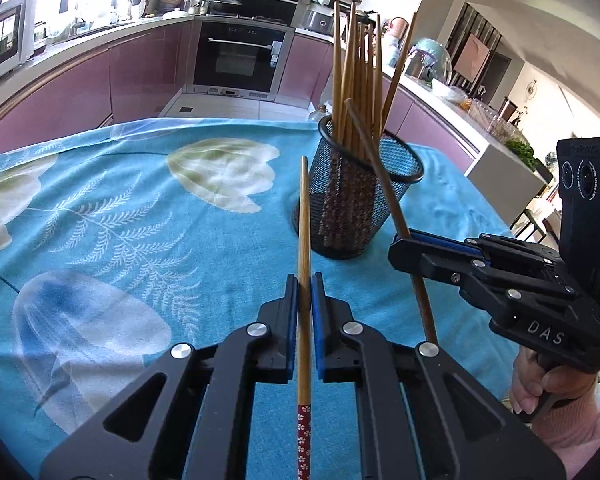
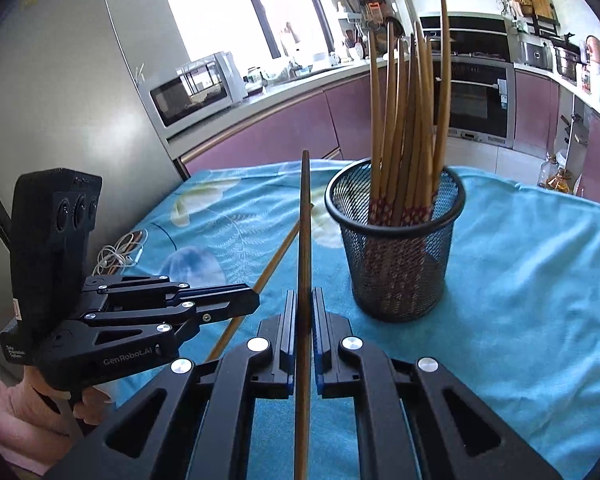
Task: Organize utensils
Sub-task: 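Lift both held chopsticks upright toward the mesh cup, then carry both chopsticks over the mesh cup and lower them in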
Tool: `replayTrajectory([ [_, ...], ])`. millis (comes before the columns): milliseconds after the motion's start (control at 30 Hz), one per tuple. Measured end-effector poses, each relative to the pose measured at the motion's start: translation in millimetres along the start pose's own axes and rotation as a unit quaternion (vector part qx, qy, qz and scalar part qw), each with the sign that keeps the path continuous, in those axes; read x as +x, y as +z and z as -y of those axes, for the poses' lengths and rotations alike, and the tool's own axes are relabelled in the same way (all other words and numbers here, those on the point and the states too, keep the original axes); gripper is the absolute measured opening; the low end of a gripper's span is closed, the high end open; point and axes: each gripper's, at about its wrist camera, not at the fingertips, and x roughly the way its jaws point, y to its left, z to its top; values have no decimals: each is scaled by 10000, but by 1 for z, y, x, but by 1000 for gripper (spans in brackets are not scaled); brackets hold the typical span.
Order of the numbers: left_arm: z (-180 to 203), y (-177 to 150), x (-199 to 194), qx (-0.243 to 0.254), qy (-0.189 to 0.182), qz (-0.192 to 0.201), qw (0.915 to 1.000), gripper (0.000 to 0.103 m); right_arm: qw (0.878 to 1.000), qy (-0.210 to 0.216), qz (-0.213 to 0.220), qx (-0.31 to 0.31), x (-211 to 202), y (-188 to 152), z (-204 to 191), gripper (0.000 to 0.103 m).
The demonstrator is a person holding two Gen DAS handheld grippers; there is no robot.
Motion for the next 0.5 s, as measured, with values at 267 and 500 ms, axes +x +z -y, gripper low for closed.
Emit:
replayTrajectory([
  [267, 5, 6, -21, -22, -236, 195, 9995, 8, 9995, 12, 327, 41, -24, 6, 3, 6],
  [500, 10, 16, -41, -2, -391, 439, 9983, 8, 9984, 11, 563, 36, -40, 14, 5, 6],
])
